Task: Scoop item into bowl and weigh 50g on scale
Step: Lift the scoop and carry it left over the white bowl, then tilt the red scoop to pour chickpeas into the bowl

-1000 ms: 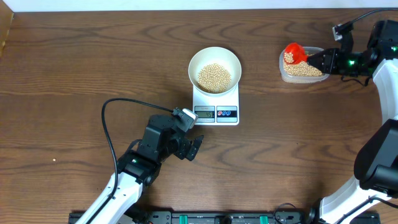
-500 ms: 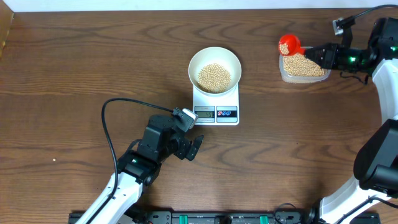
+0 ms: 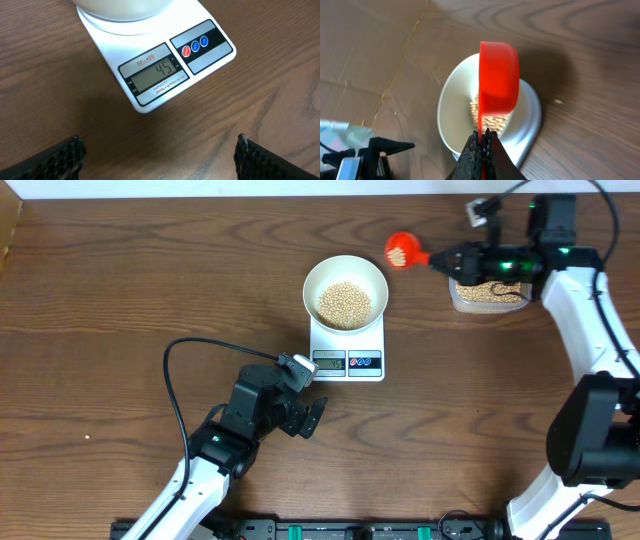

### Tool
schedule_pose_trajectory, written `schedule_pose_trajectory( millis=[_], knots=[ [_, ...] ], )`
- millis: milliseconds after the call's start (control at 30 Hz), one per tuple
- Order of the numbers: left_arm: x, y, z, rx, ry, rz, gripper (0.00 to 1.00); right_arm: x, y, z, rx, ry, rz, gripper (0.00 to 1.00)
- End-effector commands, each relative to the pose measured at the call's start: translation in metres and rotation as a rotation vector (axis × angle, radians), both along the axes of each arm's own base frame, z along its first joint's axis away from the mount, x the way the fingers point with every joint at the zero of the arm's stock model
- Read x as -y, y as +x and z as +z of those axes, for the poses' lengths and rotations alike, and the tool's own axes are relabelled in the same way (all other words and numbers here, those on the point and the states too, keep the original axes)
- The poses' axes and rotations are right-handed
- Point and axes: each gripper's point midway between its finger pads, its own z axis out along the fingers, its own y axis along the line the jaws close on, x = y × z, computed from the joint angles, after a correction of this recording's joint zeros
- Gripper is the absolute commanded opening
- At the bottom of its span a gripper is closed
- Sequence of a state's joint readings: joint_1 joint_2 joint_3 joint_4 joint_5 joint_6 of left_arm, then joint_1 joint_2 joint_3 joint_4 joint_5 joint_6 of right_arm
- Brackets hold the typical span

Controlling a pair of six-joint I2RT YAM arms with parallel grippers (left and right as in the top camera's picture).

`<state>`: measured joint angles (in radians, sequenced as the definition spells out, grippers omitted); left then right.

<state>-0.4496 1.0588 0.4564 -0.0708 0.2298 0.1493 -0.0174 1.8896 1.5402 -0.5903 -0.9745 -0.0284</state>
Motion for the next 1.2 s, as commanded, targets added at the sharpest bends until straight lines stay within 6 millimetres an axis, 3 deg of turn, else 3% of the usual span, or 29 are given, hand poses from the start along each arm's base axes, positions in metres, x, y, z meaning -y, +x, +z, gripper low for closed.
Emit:
schedule_pose_trajectory(
  millis=[0,300,433,733,1167],
  knots=[
    [-0.002,0.002,-0.001,-0.005,0.003,0.019,0.97,-0.025,-0.008,0.026,0.061,0.028,0.062,0.01],
    [-0.002,0.002,-0.001,-0.005,0.003,0.019,0.97,-0.067,-0.018,0.019,0.177,-0.064,0.179,0.01],
    [-0.002,0.002,-0.001,-0.005,0.003,0.020,0.97,-0.075,-0.018,0.012,0.204,-0.130,0.184,0.01],
    [-0.002,0.002,-0.001,-0.005,0.002,0.020,0.97,-0.084,-0.014,-0.001,0.245,-0.253,0.169,0.01],
    [-0.002,0.002,-0.001,-0.005,0.002,0.020,0.97,-0.080,-0.004,-0.006,0.293,-0.346,0.140,0.01]
  ],
)
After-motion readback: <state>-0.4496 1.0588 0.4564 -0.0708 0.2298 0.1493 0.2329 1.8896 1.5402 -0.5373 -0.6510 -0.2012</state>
